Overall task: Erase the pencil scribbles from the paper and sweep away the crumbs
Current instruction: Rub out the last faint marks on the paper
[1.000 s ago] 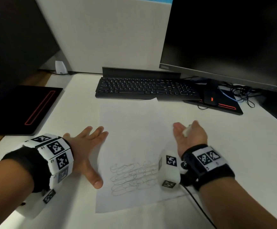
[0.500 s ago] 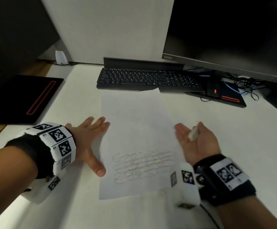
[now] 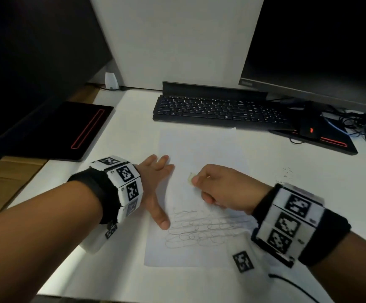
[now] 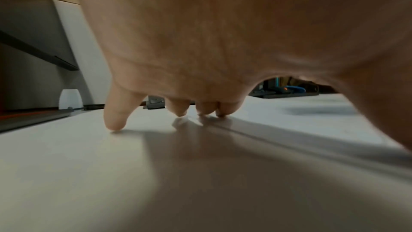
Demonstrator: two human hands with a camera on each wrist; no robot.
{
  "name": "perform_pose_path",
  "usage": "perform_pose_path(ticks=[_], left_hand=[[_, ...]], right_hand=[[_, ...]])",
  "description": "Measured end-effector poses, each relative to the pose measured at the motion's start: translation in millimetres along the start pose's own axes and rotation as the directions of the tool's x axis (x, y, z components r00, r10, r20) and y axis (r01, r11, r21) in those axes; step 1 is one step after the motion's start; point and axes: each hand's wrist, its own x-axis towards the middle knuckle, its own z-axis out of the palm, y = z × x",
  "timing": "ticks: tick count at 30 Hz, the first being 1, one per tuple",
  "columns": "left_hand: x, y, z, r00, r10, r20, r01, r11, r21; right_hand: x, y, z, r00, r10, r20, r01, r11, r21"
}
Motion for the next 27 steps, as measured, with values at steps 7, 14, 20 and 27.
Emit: perform_pose_path(ticks=[7,14,20,27], left_hand=[[-5,-1,5,0.999,0.02,0.046,-0.022,0.999,0.036],[0,-3,14,0.998,0.036,0.052,-0.041,0.994,0.1],[-7,3,9,0.998,0.036,0.041,-0.041,0.991,0.124],[-12,9,7,0.999,0.024,0.029,-0.027,0.992,0.12]], right_hand=[[23,-14,12,0.979,0.083,0.188,0.012,0.891,-0.455],[23,-22,21,0.966,0.105,0.238,0.045,0.832,-0.552],[22,-32,27,0.962,0.024,0.27,0.132,0.827,-0.546],[25,-33,28,0.965,0.032,0.259,0.108,0.854,-0.509]])
